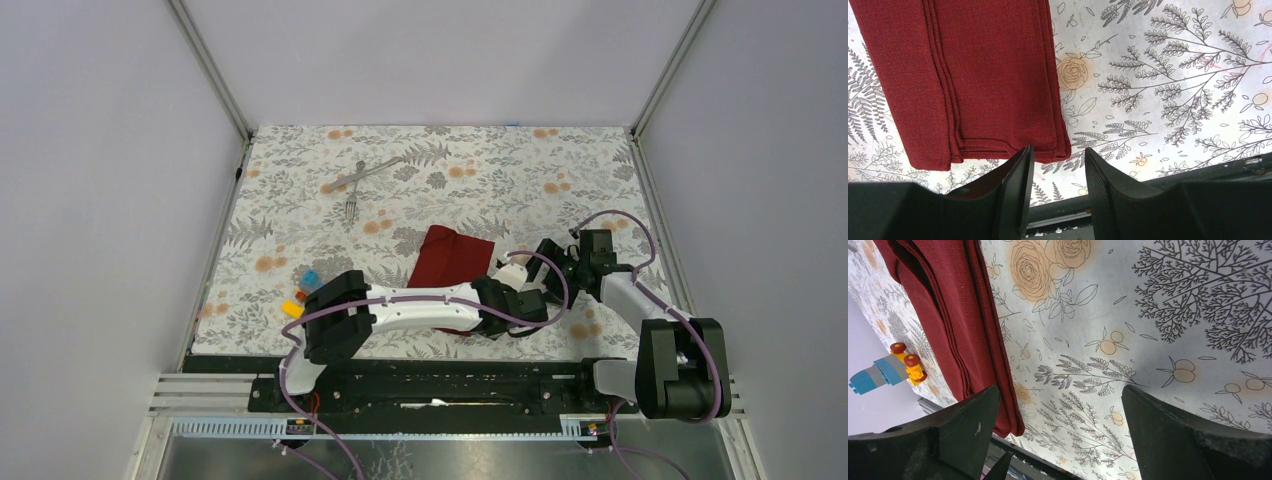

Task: Fold the napkin into a case and place the utensils inside
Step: Pick up the 2/3-rectangle-folded napkin from the center of the board.

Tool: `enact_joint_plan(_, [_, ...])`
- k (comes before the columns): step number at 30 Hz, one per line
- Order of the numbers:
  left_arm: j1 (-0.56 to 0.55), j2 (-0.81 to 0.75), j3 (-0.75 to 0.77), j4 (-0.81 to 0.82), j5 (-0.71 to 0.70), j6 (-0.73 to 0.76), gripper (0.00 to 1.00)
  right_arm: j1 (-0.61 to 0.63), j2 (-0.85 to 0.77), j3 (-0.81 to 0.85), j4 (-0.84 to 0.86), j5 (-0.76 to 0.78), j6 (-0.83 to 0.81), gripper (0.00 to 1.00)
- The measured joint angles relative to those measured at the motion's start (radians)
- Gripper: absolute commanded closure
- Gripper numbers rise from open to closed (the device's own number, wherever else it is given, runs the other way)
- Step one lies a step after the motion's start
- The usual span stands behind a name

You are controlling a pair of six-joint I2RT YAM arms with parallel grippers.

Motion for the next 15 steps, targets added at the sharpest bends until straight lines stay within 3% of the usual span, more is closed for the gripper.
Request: enact_joint_plan(15, [0.047, 0.021, -0.029, 0.058, 0.038, 0.012, 0.54, -0.001, 0.005, 0.001, 0.004, -0.010, -0.008, 0.00])
